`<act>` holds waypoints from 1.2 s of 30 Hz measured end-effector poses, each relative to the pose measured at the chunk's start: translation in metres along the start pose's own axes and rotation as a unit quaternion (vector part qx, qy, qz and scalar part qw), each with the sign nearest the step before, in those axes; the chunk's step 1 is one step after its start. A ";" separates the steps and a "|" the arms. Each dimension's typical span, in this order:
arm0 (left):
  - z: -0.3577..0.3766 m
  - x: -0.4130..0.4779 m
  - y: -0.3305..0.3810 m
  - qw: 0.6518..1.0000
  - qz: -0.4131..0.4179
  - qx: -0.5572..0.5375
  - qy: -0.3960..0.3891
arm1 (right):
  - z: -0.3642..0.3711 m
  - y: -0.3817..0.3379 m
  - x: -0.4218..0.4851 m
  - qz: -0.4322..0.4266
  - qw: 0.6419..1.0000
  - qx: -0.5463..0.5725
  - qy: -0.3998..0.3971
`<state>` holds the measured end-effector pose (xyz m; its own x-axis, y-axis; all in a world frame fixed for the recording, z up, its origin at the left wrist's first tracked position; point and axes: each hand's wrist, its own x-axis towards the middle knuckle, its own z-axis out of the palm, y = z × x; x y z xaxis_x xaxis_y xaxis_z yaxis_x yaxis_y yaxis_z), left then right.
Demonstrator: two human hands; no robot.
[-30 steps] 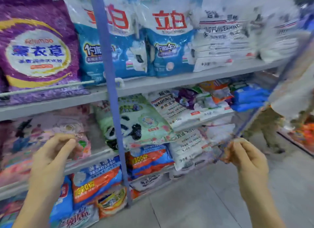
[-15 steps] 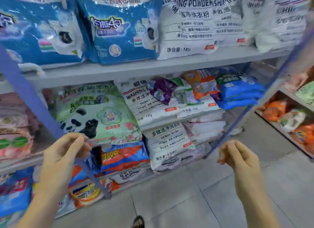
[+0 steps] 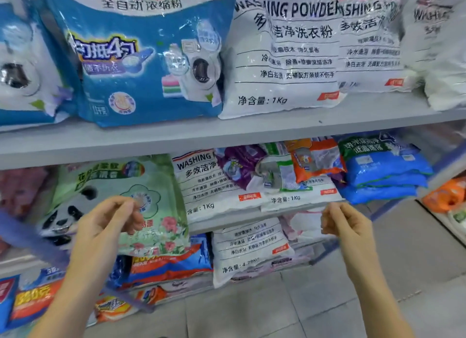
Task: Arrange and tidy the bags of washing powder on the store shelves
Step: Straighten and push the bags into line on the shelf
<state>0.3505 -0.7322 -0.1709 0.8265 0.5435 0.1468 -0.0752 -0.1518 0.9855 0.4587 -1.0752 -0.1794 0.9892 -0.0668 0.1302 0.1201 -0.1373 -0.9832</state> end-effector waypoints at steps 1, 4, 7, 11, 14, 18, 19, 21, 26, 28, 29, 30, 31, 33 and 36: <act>0.003 0.001 -0.001 1.000 -0.005 0.005 0.008 | 0.007 0.005 0.014 -0.005 1.000 -0.018 -0.018; 0.013 -0.002 -0.005 0.998 -0.018 0.031 0.049 | 0.038 0.025 0.061 -0.059 0.980 -0.161 -0.106; 0.027 -0.013 -0.004 0.992 -0.032 0.044 0.112 | 0.085 0.045 0.102 -0.132 0.913 -0.319 -0.219; 0.047 -0.031 0.002 0.983 -0.041 0.055 0.171 | 0.133 0.067 0.130 -0.306 0.780 -0.474 -0.271; 0.059 -0.045 0.004 0.974 -0.051 0.056 0.215 | 0.145 0.077 0.142 -0.307 0.747 -0.496 -0.318; 0.066 -0.067 0.005 0.968 -0.049 0.077 0.234 | 0.148 0.075 0.144 -0.321 0.746 -0.500 -0.300; 0.067 -0.071 0.004 0.967 -0.050 0.079 0.235 | 0.149 0.071 0.144 -0.310 0.755 -0.498 -0.294; 0.070 -0.075 0.005 0.966 -0.053 0.076 0.240 | 0.153 0.062 0.148 -0.307 0.757 -0.510 -0.269; 0.080 -0.073 0.013 0.968 -0.053 0.070 0.236 | 0.154 0.057 0.152 -0.325 0.737 -0.514 -0.293; 0.082 -0.069 0.014 0.970 -0.063 0.072 0.222 | 0.146 0.051 0.151 -0.349 0.759 -0.476 -0.277; 0.083 -0.067 0.012 0.972 -0.073 0.065 0.213 | 0.141 0.045 0.149 -0.379 0.766 -0.446 -0.267; 0.083 -0.064 0.010 0.974 -0.092 0.046 0.201 | 0.136 0.042 0.147 -0.422 0.771 -0.413 -0.239; 0.085 -0.060 0.009 0.975 -0.118 0.016 0.187 | 0.129 0.033 0.142 -0.448 0.775 -0.390 -0.217; 0.094 -0.053 0.008 0.978 -0.153 -0.030 0.140 | 0.118 0.016 0.133 -0.463 0.792 -0.345 -0.198; 0.112 -0.045 -0.006 0.987 -0.155 0.038 0.028 | 0.104 -0.001 0.112 -0.429 0.831 -0.276 -0.224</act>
<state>0.3764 -0.8486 -0.1933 0.7708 0.6182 -0.1538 0.2203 -0.0321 0.9749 0.5781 -0.9793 -0.1767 0.5061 0.6469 0.5705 0.8625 -0.3842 -0.3294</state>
